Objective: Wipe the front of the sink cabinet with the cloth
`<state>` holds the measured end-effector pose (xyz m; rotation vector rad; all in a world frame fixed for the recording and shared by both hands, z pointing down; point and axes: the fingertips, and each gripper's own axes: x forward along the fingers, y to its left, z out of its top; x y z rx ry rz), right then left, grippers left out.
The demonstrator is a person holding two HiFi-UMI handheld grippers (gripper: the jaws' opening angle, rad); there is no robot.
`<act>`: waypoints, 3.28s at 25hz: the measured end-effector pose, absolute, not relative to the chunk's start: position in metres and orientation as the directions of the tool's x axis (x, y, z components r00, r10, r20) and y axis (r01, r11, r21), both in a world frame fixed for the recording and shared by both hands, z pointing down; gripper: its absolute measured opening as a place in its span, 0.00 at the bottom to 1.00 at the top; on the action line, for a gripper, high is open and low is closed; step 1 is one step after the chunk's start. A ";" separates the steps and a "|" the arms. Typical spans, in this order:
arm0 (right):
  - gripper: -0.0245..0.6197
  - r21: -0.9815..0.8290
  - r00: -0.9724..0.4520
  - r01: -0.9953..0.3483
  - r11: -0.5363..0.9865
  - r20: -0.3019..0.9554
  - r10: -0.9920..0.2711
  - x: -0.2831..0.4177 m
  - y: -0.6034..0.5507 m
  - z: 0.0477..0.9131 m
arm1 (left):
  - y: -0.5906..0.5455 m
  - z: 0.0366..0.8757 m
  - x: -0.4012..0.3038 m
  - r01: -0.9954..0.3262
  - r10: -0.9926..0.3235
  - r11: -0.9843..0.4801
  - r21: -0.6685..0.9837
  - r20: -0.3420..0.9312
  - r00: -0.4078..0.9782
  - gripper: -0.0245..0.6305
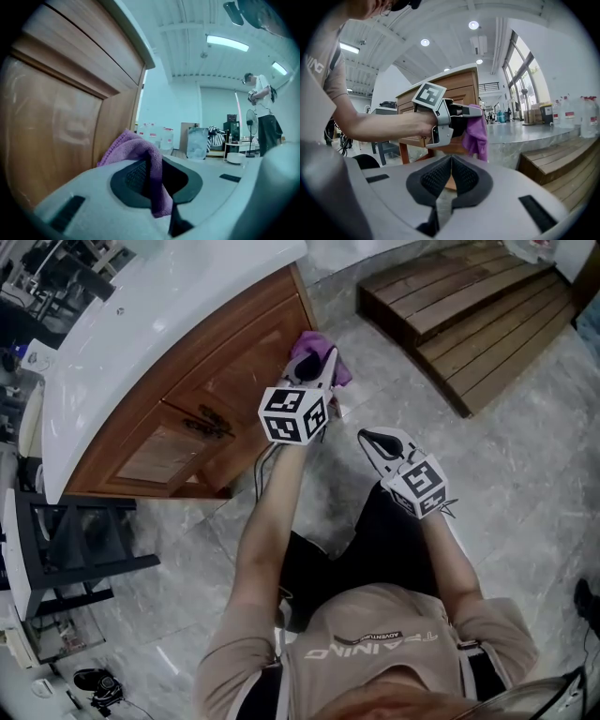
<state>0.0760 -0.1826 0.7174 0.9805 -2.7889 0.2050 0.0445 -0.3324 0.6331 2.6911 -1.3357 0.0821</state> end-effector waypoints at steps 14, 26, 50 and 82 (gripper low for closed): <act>0.06 -0.133 -0.784 -0.615 0.777 0.206 -0.586 0.074 -0.184 0.729 | -0.275 0.619 0.022 -0.801 -0.801 -0.597 -0.047 0.097 0.591 0.09; 0.06 -0.144 -0.877 -0.472 0.870 0.174 -0.447 0.000 -0.176 0.729 | -0.163 0.643 -0.149 -0.955 -0.945 -0.296 -0.036 0.158 0.287 0.09; 0.06 -0.027 -0.960 -0.205 0.978 0.200 -0.196 -0.104 -0.132 0.700 | -0.058 0.711 -0.420 -0.936 -0.912 0.344 -0.075 0.211 -0.352 0.09; 0.06 -0.118 -0.968 -0.229 0.966 0.127 -0.214 -0.114 -0.135 0.689 | -0.188 0.715 -0.265 -0.971 -0.968 0.193 -0.145 0.134 -0.212 0.09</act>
